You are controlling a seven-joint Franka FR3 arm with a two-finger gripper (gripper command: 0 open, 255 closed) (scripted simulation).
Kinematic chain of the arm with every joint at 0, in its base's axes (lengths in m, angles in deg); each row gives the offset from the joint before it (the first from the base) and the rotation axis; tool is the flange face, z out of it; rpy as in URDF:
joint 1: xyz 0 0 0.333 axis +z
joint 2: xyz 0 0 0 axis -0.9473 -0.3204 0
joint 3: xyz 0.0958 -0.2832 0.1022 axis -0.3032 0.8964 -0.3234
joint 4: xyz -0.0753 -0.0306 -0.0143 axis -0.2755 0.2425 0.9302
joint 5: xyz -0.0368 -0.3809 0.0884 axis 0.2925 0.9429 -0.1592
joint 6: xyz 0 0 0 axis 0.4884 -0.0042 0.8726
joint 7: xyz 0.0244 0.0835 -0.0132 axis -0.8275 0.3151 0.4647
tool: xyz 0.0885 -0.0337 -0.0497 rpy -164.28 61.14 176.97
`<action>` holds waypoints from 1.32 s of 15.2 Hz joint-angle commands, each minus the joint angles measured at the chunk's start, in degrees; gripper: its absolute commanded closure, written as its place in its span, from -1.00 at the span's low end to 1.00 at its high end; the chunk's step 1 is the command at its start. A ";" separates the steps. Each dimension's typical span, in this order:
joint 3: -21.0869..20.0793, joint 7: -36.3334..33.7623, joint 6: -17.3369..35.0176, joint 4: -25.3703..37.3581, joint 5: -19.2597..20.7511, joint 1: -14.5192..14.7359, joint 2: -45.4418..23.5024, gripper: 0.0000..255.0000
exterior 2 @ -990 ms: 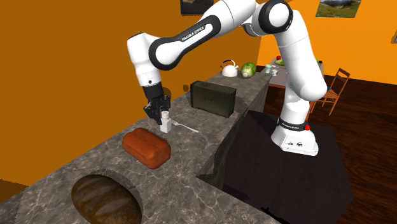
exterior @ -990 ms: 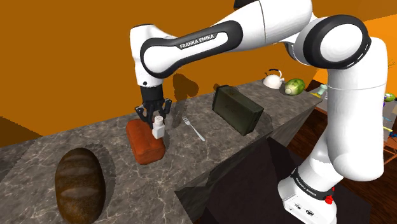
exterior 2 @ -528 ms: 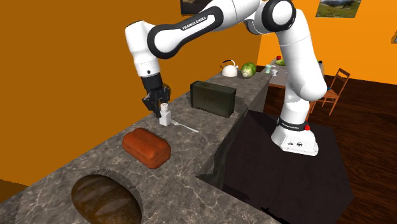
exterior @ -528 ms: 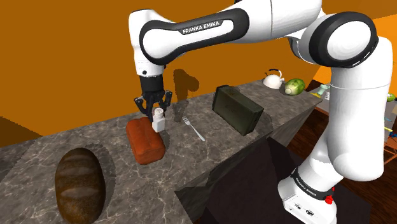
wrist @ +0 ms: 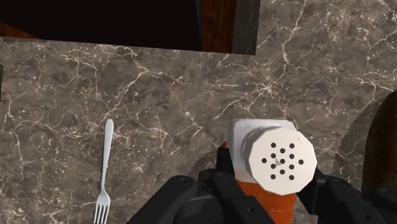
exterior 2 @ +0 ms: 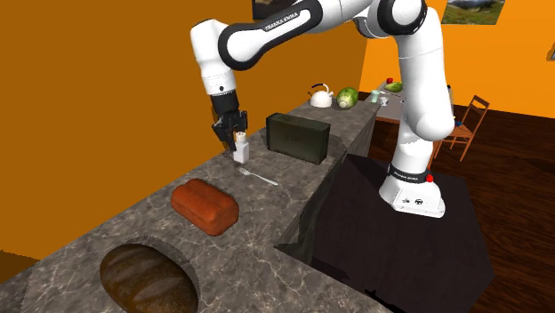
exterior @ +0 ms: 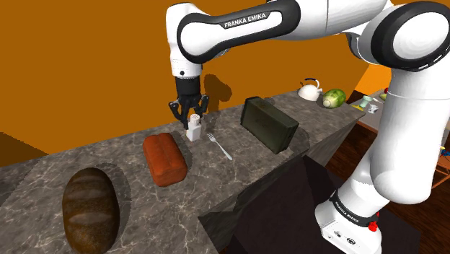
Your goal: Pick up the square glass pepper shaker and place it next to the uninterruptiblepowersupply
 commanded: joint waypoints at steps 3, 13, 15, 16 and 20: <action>1.31 5.13 1.28 -6.59 -1.14 -3.75 5.19 1.00; 6.44 18.38 3.33 -18.61 -1.99 -11.69 14.81 1.00; 7.69 21.03 3.54 -20.17 -1.78 -13.13 16.11 1.00; 8.34 22.34 3.62 -20.86 -1.63 -13.85 16.68 1.00; 11.00 27.58 3.88 -22.95 -0.81 -16.71 18.43 1.00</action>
